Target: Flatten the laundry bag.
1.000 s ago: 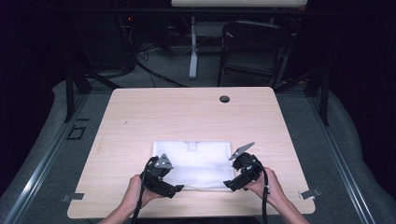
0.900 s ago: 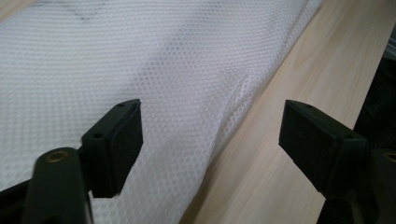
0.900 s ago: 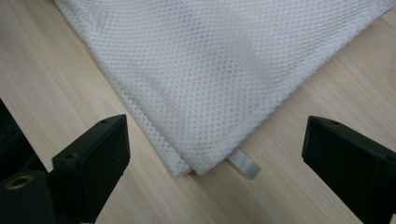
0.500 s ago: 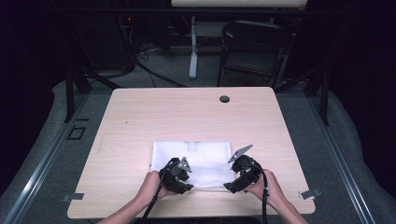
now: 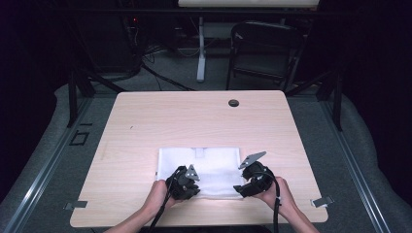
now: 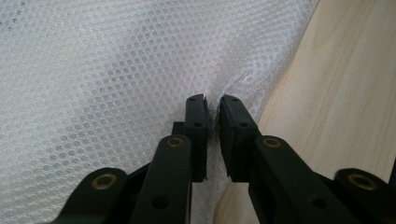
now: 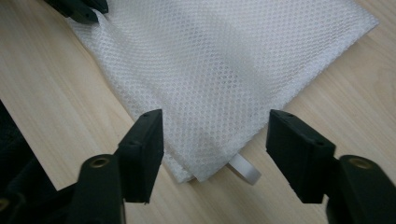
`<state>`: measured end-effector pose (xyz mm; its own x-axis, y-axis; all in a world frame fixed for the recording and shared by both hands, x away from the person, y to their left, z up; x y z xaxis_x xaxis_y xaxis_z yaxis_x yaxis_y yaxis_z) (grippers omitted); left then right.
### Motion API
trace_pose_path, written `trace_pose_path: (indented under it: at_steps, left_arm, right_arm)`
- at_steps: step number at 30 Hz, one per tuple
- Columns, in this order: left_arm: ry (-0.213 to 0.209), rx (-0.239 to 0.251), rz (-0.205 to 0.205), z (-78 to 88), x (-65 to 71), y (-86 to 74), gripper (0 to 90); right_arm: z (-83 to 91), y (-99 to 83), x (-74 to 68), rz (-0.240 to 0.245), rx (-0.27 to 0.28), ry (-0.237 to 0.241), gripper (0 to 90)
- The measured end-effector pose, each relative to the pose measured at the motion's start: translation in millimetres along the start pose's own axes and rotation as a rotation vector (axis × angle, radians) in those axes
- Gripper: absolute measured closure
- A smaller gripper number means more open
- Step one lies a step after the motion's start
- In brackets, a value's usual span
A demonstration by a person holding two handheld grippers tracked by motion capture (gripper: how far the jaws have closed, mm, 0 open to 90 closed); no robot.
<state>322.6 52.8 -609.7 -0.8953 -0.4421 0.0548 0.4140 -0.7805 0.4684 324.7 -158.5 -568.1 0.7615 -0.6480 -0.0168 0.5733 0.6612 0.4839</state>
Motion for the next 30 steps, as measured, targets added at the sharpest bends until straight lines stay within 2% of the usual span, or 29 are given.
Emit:
trace_pose_path:
  at_steps: [1, 7, 12, 16, 19, 22, 24, 25, 27, 30]
  left_arm:
    - [-0.004, 0.004, 0.011, 0.2, 0.3, 0.0, 85.4]
    - [-0.016, 0.013, 0.047, 3.2, -0.7, 1.9, 87.4]
    - [-0.021, 0.04, 0.069, 7.7, -1.4, 5.2, 87.4]
    - [-0.029, 0.051, 0.09, 8.7, -2.5, 5.2, 87.1]
    - [-0.029, 0.055, 0.093, 9.8, -2.2, 6.0, 87.1]
    - [-0.027, 0.064, 0.102, 11.6, -2.4, 7.0, 87.1]
    - [-0.032, 0.072, 0.108, 12.8, -3.0, 7.3, 87.1]
    - [-0.032, 0.073, 0.112, 13.5, -3.1, 7.4, 87.1]
    - [-0.033, 0.082, 0.118, 14.9, -3.7, 7.9, 87.2]
    - [-0.036, 0.09, 0.126, 16.2, -4.1, 8.7, 87.2]
  right_arm:
    - [0.0, 0.8, -1.9, -0.003, 0.012, 0.012, 42.6]
    - [-0.4, 5.0, -9.5, 0.03, 0.02, 0.012, 55.0]
    - [2.4, 9.2, -20.0, 0.046, 0.049, 0.018, 72.7]
    - [-0.8, 14.5, -36.0, 0.102, 0.066, 0.02, 86.6]
    - [-3.5, 16.2, -44.3, 0.125, 0.065, 0.03, 89.2]
    - [-7.3, 18.1, -54.4, 0.178, 0.041, 0.034, 90.0]
    - [-12.1, 19.3, -59.7, 0.19, 0.042, 0.039, 90.0]
    - [-17.7, 20.3, -63.4, 0.216, 0.03, 0.045, 90.0]
    - [-20.3, 20.5, -65.5, 0.213, 0.034, 0.041, 90.0]
    - [-29.7, 21.5, -71.3, 0.242, 0.01, 0.048, 90.0]
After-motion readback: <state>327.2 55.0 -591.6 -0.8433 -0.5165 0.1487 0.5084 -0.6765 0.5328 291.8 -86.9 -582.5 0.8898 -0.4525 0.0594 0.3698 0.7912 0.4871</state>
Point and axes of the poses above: each handheld gripper's, and its own axes: z roughly backward along the jaws, y roughly out of its top, x roughly to its right, the point moved 6 cm from there along -z, roughly forward along the jaws, and after that the axes turned 2 degrees about -x, right-handed, at the moved point
